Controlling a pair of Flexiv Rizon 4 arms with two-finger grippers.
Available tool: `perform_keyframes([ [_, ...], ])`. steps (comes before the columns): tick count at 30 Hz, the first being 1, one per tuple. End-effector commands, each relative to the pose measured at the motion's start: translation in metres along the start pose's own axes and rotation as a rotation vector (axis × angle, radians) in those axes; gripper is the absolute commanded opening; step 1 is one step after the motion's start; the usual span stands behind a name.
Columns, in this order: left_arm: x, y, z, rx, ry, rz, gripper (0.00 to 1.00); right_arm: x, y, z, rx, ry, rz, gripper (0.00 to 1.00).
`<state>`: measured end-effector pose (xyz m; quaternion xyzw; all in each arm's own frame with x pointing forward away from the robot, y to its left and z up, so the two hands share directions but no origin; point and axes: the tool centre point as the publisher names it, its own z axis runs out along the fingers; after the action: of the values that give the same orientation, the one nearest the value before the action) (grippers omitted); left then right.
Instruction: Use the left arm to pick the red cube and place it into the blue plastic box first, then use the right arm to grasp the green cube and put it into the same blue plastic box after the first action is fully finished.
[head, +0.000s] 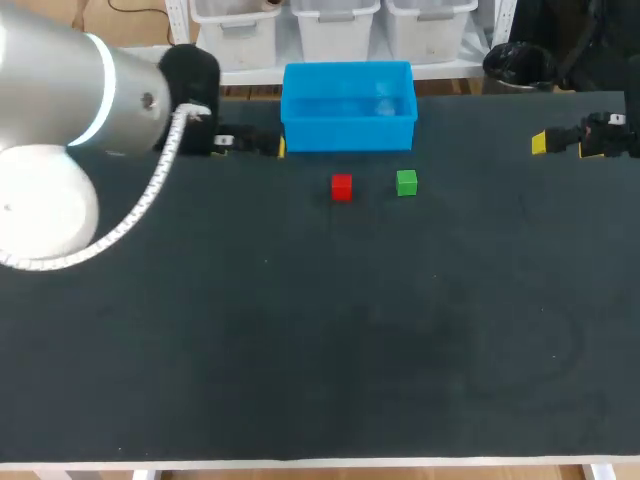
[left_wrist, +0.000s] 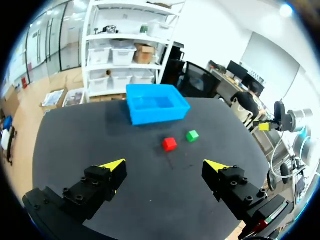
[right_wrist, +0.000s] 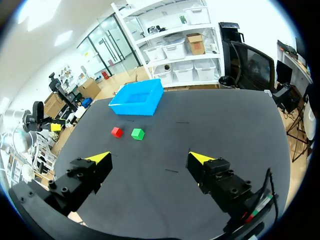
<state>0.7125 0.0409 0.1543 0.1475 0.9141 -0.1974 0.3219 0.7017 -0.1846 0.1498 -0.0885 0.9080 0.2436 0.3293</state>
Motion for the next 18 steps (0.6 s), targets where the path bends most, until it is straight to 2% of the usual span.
perform_keyframes([
  [1,-0.011,-0.006,0.027,-0.216,0.006,0.002,1.00,0.000,0.000,0.000,0.000,0.000,0.000,1.00],
  [11,-0.019,-0.022,0.073,-0.368,0.054,-0.005,1.00,0.000,0.000,0.000,0.000,0.000,0.000,1.00],
  [18,-0.013,-0.036,0.102,-0.453,0.114,-0.045,1.00,0.000,0.000,0.000,0.000,0.000,0.000,1.00],
])
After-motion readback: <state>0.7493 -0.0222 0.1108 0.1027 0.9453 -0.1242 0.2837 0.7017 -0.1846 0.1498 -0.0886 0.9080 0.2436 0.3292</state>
